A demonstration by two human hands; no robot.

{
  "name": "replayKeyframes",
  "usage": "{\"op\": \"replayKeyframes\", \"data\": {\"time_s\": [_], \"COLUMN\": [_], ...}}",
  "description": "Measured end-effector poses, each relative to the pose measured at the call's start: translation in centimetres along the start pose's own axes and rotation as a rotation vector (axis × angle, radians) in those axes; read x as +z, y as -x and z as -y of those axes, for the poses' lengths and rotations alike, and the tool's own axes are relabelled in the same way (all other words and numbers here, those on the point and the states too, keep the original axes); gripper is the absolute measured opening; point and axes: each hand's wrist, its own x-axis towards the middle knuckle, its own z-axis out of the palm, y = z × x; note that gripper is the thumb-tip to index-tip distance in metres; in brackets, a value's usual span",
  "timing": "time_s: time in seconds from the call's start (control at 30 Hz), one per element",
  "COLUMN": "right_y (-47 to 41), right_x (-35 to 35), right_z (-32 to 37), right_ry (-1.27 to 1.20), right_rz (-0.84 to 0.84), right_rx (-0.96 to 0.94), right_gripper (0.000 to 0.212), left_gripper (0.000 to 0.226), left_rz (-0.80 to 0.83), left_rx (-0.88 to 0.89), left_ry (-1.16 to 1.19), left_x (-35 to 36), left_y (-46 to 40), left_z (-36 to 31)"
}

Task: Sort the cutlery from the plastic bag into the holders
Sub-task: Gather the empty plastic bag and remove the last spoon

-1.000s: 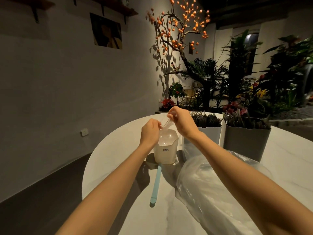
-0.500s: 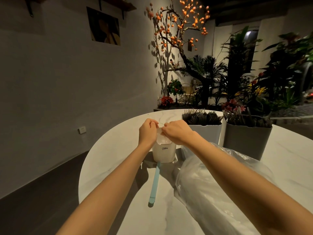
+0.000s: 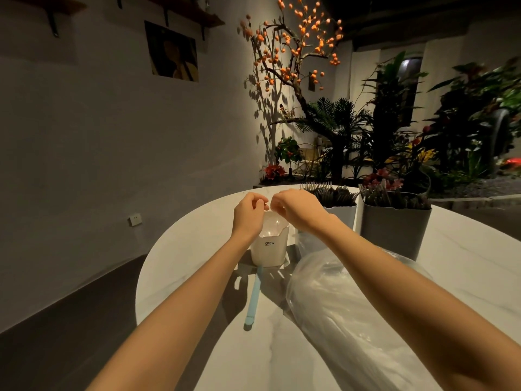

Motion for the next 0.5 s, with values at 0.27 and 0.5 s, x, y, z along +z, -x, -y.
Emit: {"op": "replayKeyframes", "data": {"time_s": [0.27, 0.5], "right_y": [3.7, 7.8], "right_x": [-2.8, -5.4], "right_z": [0.1, -1.0], "right_ry": [-0.072, -0.102], "right_rz": [0.076, 0.139], "right_rx": [0.12, 0.215], "right_gripper": [0.021, 0.024], "left_gripper": [0.018, 0.017], "left_rz": [0.069, 0.25], "left_rx": [0.062, 0.067], "left_ry": [-0.022, -0.06], "left_x": [0.3, 1.7], "left_y": [2.8, 5.6], "left_z": [-2.8, -4.6]}}
